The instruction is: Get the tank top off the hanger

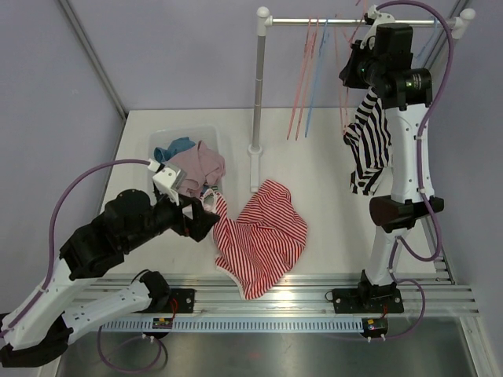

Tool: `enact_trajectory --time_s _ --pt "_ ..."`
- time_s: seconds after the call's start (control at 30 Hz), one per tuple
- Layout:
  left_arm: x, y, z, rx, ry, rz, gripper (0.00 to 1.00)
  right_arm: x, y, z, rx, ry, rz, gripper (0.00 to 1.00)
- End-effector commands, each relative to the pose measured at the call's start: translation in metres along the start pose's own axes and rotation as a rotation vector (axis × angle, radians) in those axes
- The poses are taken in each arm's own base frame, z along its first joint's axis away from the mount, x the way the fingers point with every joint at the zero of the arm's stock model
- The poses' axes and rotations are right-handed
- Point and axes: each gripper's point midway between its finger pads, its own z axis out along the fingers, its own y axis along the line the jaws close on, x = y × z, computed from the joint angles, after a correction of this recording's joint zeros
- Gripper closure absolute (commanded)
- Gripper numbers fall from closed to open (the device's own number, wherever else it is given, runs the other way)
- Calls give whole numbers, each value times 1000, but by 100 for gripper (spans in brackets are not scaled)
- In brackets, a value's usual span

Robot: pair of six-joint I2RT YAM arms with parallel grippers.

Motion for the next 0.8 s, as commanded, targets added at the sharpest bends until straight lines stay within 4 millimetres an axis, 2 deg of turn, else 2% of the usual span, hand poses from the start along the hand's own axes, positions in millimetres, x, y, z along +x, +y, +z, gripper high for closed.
enact_trajectory --time_s 0.0,0.13,0.23,0.33,0.5,0.77 --pt "7 6 1 -21 0 18 1 -20 9 7 -56 -71 -19 100" --pt "12 7 6 -21 7 8 1 2 5 27 -39 -1 -3 100" --pt "14 9 12 -39 13 -7 1 12 2 30 -28 30 -1 100" --pt "19 6 23 -36 35 -28 1 16 8 31 -39 43 -15 100" --pt "28 -3 50 -28 59 -41 1 26 25 36 -65 71 -55 100" --pt "56 -23 90 -11 124 -46 1 34 30 36 -92 100 -66 100"
